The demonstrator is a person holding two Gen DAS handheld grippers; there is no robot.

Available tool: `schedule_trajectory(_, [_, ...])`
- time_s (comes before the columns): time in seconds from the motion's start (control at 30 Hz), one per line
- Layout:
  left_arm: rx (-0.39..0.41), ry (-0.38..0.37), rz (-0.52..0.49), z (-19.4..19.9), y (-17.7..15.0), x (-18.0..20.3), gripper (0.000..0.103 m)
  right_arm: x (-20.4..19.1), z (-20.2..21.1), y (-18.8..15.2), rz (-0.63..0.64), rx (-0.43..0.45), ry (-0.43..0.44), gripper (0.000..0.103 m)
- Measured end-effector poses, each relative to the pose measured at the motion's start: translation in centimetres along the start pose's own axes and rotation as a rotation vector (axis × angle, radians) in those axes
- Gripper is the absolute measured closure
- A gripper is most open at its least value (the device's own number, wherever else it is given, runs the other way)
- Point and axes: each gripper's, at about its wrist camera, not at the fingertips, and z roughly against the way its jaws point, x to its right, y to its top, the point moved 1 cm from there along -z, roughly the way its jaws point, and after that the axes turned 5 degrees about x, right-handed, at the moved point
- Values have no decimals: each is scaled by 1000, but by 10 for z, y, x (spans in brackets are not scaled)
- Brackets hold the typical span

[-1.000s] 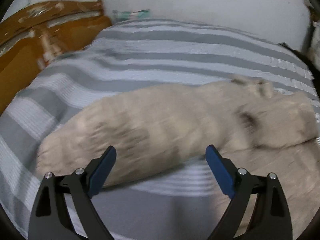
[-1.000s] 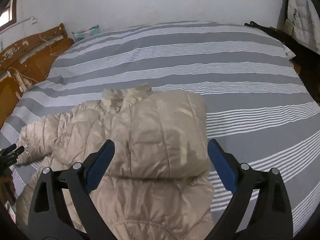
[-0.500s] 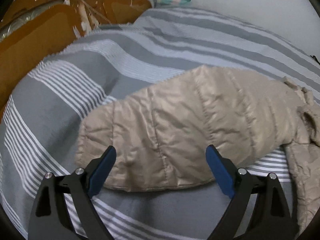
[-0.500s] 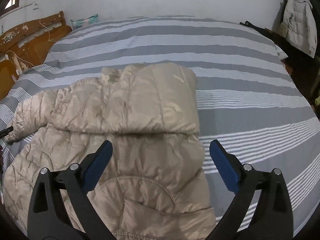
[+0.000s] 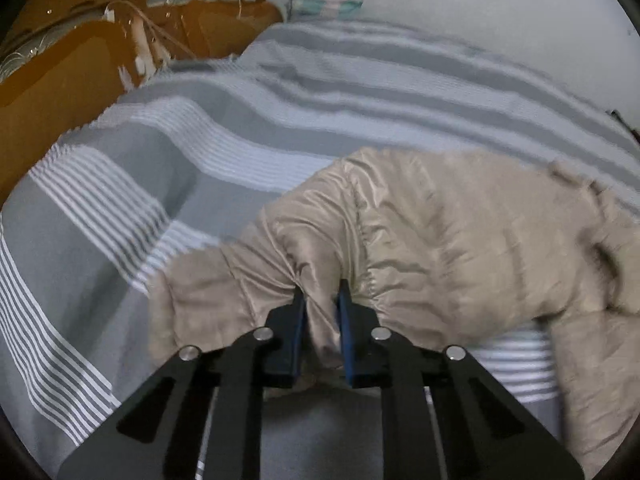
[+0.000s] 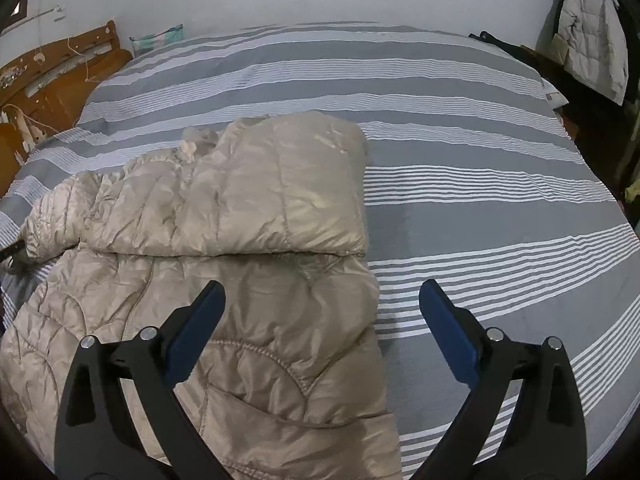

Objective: Fold large clothes

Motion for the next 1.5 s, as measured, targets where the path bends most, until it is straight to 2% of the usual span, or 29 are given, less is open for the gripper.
schedule_trajectory(0.17, [142,-117,-45,56,50,50,89,9,3,18,-27,34,3,6])
schedule_trajectory(0.27, [234,-246,-88,95,82,110,89,15,8,34,-42,63,5,6])
schedule_trajectory(0.33, [258,-319,-98,109,94,142,89,18,10,43,-42,73,7,6])
schedule_trajectory(0.47, [252,-498,-133,125,102,220,89,26,16,59,-52,105,1,6])
schedule_trajectory(0.53, [210,-596,-163,124,98,273,88,31,18,64,-66,110,2,6])
schedule_trajectory(0.57, [195,-622,-176,122,96,291,85,33,18,66,-73,113,-2,6])
schedule_trajectory(0.6, [139,-693,-172,114,87,321,84,36,19,67,-82,115,-7,6])
schedule_trajectory(0.63, [92,-735,-162,109,82,338,76,37,20,68,-88,114,-7,5])
schedule_trajectory(0.67, [75,-719,-171,110,75,356,52,39,22,68,-95,114,-11,5])
schedule_trajectory(0.7, [95,-718,-177,114,72,364,38,40,24,68,-98,116,-13,5])
schedule_trajectory(0.73, [125,-742,-168,124,70,367,19,41,26,67,-98,115,-12,5])
schedule_trajectory(0.77, [145,-765,-156,132,69,367,10,41,27,66,-98,114,-12,5])
schedule_trajectory(0.87, [194,-738,-185,145,72,351,10,38,31,63,-88,109,-3,4])
schedule_trajectory(1.0, [203,-536,-214,127,71,297,10,12,26,58,-68,97,42,4])
schedule_trajectory(1.2, [140,-349,-208,81,49,232,10,-36,7,65,-71,85,126,4])
schedule_trajectory(1.33, [113,-291,-204,62,37,211,10,-61,0,62,-26,76,132,4])
schedule_trajectory(1.5, [124,-259,-262,81,6,177,10,-58,10,43,52,54,93,4])
